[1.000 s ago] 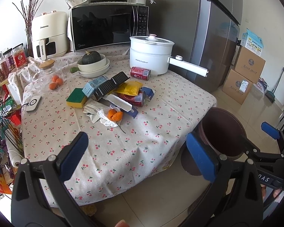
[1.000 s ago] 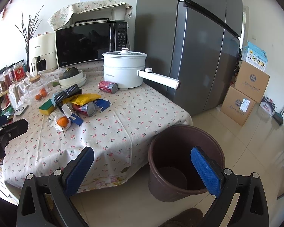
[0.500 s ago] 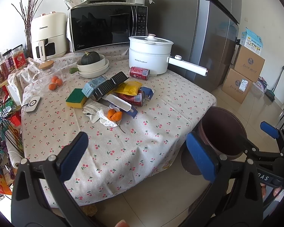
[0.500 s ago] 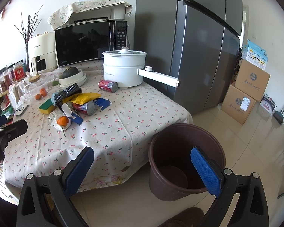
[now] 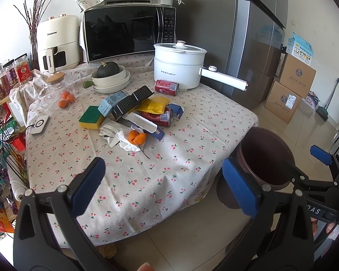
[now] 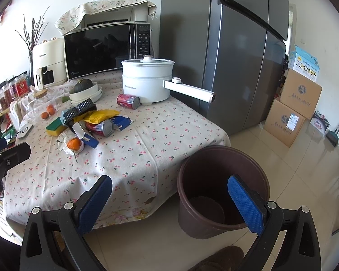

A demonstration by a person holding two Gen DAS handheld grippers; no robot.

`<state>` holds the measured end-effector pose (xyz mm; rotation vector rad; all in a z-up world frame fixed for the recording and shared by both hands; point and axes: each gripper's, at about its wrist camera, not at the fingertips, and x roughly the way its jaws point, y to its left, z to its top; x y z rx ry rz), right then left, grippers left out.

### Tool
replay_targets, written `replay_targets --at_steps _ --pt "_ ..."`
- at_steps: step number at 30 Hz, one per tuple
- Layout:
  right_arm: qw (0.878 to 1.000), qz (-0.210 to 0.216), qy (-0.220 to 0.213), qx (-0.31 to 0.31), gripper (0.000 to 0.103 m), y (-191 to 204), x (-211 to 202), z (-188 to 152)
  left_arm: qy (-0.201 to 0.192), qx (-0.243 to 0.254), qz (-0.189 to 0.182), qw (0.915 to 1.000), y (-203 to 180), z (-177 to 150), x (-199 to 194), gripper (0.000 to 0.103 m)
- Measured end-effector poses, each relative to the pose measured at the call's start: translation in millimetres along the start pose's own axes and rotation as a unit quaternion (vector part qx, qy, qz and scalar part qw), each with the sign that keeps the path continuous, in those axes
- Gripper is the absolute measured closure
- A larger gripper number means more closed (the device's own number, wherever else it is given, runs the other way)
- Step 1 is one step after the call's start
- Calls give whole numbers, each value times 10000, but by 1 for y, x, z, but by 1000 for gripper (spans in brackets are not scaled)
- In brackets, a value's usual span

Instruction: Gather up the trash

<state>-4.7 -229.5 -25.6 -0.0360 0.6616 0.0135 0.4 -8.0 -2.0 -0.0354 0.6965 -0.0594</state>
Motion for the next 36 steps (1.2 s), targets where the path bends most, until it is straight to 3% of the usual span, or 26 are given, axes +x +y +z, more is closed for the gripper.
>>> replay_targets --at_steps 26,32,36 --pt "9997 -95 10 211 0 -10 -1 5 35 127 172 9998 4 -4 5 0" --pt "9999 -62 43 84 0 -9 -1 21 39 181 237 9995 11 2 11 0" --pt "9996 186 195 62 0 -7 4 46 52 114 202 9997 24 13 19 0"
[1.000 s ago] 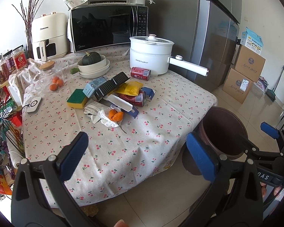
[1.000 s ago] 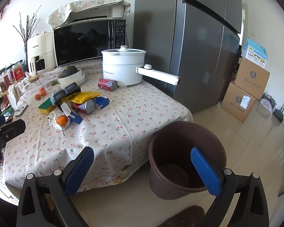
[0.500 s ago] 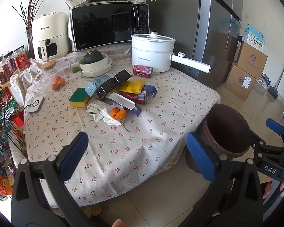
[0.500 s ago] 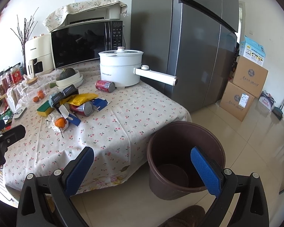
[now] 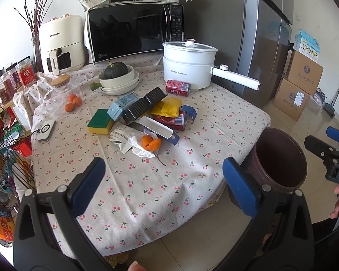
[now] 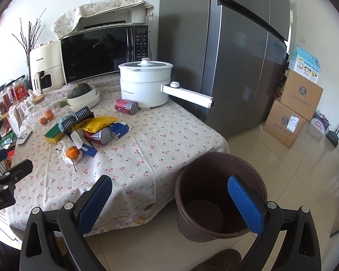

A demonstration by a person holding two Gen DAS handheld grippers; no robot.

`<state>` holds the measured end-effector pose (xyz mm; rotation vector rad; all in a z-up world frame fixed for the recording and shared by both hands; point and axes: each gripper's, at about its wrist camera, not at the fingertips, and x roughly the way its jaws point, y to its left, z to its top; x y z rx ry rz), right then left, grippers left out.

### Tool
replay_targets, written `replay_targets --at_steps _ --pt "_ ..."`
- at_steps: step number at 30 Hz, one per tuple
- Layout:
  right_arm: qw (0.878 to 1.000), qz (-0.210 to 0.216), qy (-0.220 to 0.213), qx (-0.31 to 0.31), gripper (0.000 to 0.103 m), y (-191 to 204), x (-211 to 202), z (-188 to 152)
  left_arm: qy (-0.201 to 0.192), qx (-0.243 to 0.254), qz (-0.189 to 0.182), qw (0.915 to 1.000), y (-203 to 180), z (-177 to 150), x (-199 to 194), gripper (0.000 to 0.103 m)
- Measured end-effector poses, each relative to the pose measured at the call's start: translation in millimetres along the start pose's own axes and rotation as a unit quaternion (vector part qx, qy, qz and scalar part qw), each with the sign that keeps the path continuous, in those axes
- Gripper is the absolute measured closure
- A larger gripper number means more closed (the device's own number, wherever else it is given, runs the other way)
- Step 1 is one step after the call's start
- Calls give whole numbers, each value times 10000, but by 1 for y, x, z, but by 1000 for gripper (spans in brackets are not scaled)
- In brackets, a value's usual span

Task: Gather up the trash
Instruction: 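Reach the left gripper to the orange peel and grasp it while the right gripper grasps the blue snack box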

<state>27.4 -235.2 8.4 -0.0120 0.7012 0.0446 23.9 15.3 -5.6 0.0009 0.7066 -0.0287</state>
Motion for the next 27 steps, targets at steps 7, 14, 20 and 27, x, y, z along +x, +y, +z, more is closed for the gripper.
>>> replay_targets --at_steps 7,14,20,27 --pt "9987 339 367 -60 0 8 33 55 12 261 136 9996 19 21 30 0" --pt "9944 472 947 -60 0 15 101 64 823 211 173 9962 40 36 84 0" --pt "9905 402 1309 -153 0 15 140 67 1395 -440 22 9892 59 34 143 0" --pt "9889 450 1414 -60 0 23 159 74 1866 -648 -355 9797 45 32 178 27"
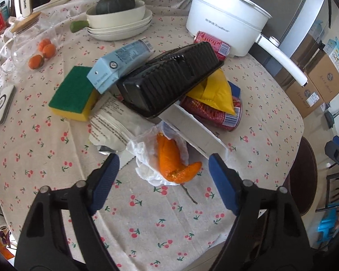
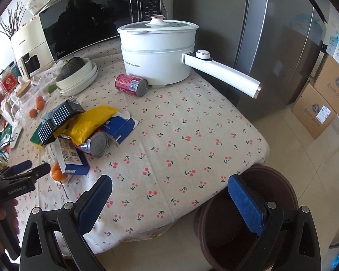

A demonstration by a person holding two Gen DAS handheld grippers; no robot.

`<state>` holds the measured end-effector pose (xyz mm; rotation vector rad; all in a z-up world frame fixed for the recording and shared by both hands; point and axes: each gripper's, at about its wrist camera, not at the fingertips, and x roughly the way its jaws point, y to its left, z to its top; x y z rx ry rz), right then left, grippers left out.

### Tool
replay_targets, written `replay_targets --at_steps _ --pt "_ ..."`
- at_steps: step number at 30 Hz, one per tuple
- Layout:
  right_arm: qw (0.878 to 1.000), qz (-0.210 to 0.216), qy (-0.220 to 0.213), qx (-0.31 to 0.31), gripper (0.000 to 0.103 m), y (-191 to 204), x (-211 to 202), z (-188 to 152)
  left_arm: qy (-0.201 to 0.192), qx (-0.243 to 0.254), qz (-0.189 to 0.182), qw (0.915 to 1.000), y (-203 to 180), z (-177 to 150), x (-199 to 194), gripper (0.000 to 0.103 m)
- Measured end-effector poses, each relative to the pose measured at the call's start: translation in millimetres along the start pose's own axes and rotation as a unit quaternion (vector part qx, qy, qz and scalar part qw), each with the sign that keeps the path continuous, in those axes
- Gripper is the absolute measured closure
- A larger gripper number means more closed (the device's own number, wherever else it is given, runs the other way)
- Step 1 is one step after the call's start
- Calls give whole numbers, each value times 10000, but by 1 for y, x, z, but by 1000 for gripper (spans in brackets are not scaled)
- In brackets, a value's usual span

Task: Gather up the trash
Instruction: 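Reach the left gripper to the orange peel and grasp it while the right gripper grasps the blue snack box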

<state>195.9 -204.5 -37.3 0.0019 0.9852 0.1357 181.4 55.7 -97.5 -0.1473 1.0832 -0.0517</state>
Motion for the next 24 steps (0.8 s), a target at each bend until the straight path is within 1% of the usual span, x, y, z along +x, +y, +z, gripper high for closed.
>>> replay_targets --at_steps 1,3,5,8,10,13,15,16,17,18,24 --pt "10000 46 23 19 0 1 1 1 48 87 -26 9999 -4 0 2 29" --pt "9999 104 44 75 0 3 3 1 160 219 -128 9996 -12 0 7 39" --pt "9998 123 60 134 0 3 4 1 256 279 -222 9990 -12 1 12 42" --pt "9998 84 110 172 0 3 9 1 387 289 -252 9985 -11 3 22 43" --pt "9997 33 157 161 0 3 13 -1 466 208 -270 9983 -7 4 26 43" --pt "9996 -44 230 138 0 2 19 -3 566 55 -424 9975 -2 4 29 44" --pt "9995 -65 275 128 0 3 22 -3 650 42 -532 9965 0 2 29 56" --pt "9995 -59 293 131 0 3 24 -3 647 79 -521 9965 -1 1 28 59" --pt "9994 -40 308 138 0 3 25 -3 641 113 -532 9965 0 1 26 67" --pt "9994 -12 320 151 0 5 26 -3 636 116 -587 9962 2 0 24 70" --pt "9983 326 438 209 0 21 33 -1 551 77 -730 9958 22 -8 3 72"
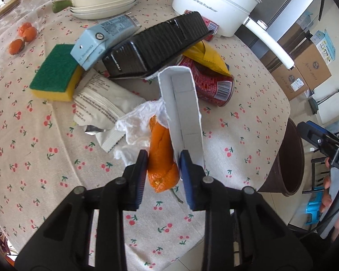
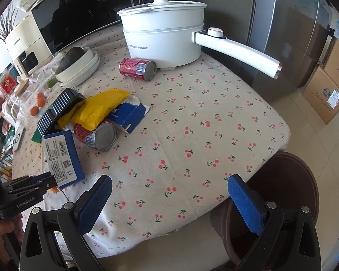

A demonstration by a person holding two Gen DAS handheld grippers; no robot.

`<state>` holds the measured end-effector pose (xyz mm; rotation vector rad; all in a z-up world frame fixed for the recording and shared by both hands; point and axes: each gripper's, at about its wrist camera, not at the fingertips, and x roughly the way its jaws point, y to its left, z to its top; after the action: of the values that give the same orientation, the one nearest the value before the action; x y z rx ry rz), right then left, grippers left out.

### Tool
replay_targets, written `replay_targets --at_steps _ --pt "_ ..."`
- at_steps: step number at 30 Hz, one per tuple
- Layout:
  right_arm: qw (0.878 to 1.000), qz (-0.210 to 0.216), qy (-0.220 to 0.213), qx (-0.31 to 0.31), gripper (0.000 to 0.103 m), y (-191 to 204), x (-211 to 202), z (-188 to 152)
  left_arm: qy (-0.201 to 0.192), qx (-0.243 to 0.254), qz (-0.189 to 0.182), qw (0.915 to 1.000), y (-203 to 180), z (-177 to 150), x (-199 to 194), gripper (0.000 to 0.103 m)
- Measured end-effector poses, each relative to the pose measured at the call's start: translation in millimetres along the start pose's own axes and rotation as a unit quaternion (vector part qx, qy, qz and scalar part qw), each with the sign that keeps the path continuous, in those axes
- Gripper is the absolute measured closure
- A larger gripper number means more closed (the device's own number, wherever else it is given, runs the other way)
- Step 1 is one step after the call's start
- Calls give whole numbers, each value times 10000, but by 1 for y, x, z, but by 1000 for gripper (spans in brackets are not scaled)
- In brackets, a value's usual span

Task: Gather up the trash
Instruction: 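Reach the left gripper to the orange peel and grasp it while the right gripper grasps the blue snack box, then lift the orange peel with the left gripper while the right gripper carries the blue box toward the bin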

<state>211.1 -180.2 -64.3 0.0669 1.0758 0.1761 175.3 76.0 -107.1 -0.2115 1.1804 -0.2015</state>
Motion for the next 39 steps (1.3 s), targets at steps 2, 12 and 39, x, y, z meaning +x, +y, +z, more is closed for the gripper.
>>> replay_targets --at_steps 2,12,39 --pt "9999 89 41 -81 0 10 3 0 29 -7 -53 10000 8 -4 -5 72" --pt "9971 173 370 -646 0 55 27 -10 104 -156 -291 9994 40 -22 -27 42" --pt "9926 731 490 -836 4 94 44 -5 258 235 -153 9993 27 -24 0 70"
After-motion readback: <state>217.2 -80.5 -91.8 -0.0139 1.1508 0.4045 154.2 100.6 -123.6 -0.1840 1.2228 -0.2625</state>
